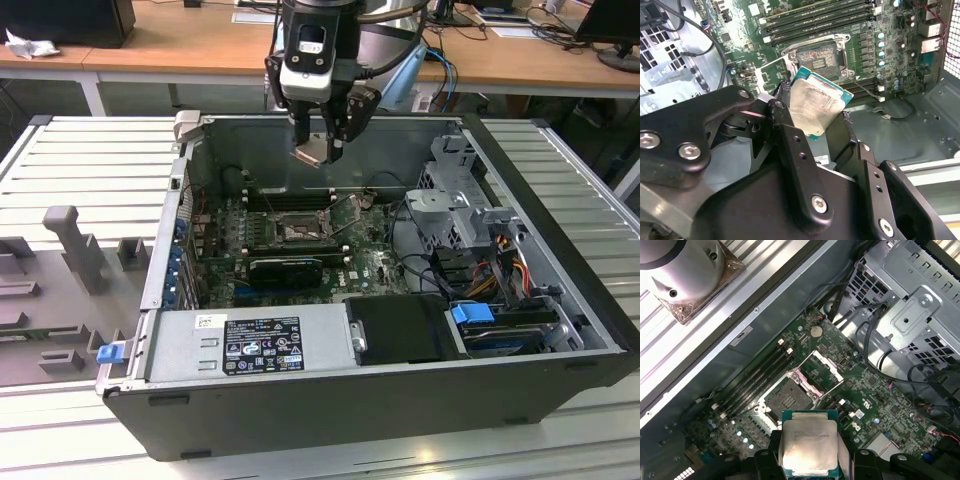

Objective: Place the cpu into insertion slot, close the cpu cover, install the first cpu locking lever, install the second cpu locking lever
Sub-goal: 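Place the cpu into insertion slot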

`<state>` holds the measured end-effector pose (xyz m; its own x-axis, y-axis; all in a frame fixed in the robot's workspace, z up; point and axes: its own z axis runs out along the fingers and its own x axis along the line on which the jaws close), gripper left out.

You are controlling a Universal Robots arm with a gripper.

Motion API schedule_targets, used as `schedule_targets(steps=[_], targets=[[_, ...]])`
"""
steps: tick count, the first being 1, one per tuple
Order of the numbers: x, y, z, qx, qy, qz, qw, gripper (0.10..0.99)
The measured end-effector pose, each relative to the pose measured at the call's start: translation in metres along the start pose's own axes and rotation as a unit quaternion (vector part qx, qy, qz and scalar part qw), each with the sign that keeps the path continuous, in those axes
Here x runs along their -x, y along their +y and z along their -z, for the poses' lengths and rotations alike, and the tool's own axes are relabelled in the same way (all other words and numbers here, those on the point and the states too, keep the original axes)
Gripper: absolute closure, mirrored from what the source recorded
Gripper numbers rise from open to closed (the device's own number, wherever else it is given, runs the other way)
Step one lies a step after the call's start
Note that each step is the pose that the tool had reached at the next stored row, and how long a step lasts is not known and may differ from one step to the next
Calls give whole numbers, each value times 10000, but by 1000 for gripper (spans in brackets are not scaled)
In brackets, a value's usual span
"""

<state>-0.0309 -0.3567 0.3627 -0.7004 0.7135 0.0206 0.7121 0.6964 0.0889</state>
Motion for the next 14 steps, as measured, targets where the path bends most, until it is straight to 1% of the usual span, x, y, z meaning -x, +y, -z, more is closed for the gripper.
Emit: schedule_targets(steps=[8, 14], targets=[[0, 0, -2, 4, -18, -200, 9998, 561], [1, -2, -24, 6, -27, -302, 9995, 561]])
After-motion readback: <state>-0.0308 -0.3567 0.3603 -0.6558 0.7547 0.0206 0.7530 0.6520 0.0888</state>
